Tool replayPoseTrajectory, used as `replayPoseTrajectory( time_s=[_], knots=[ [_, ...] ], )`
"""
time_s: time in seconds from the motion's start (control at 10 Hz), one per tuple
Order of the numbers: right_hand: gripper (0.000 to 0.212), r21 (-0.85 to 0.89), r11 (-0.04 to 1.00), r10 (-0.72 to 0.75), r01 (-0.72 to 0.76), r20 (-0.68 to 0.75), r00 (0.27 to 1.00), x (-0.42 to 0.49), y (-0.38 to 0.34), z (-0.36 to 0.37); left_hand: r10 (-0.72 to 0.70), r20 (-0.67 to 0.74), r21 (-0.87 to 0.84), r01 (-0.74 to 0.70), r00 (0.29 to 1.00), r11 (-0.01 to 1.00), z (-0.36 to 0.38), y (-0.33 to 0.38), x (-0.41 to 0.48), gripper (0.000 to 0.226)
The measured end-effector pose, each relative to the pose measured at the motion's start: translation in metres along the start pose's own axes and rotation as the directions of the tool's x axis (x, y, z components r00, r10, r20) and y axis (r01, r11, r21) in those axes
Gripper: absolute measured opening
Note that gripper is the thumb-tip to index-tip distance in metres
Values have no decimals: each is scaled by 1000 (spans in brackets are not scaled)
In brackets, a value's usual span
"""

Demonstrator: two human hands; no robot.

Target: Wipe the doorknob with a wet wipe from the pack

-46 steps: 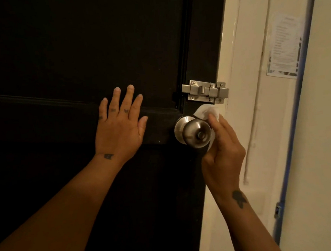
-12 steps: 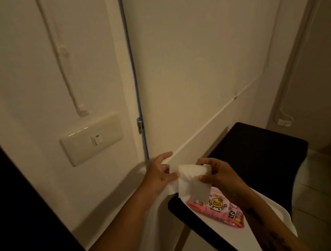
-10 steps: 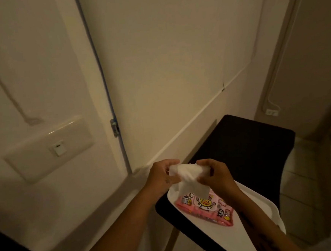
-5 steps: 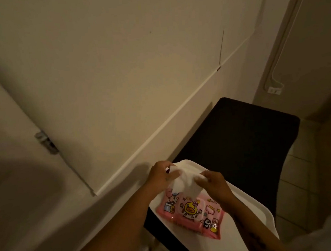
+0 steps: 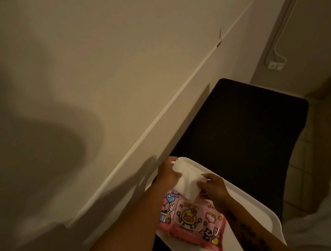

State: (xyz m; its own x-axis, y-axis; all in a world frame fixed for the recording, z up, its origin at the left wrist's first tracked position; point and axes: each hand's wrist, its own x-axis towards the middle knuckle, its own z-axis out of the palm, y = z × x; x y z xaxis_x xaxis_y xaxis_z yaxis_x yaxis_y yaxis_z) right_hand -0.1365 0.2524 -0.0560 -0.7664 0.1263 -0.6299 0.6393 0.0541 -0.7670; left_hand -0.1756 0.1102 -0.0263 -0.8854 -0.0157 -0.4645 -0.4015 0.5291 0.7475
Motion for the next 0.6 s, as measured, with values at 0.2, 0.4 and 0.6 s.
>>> replayPoseTrajectory(
  time_s=[0.2,0.4,0.6],
  knots=[
    [39,-128,990,40,-52,-91,995,18,0,2,40,79,123,-50,996,991,10,-13,24,60],
    [50,-516,855,-60,53,3,998,13,-5,-17,59,123,250,-88,991,964,4,-30,32,56],
    [39,-648,745,-191,162,25,981,-5,-43,-46,98,179,276,-145,979,950,-2,-43,31,47]
  ],
)
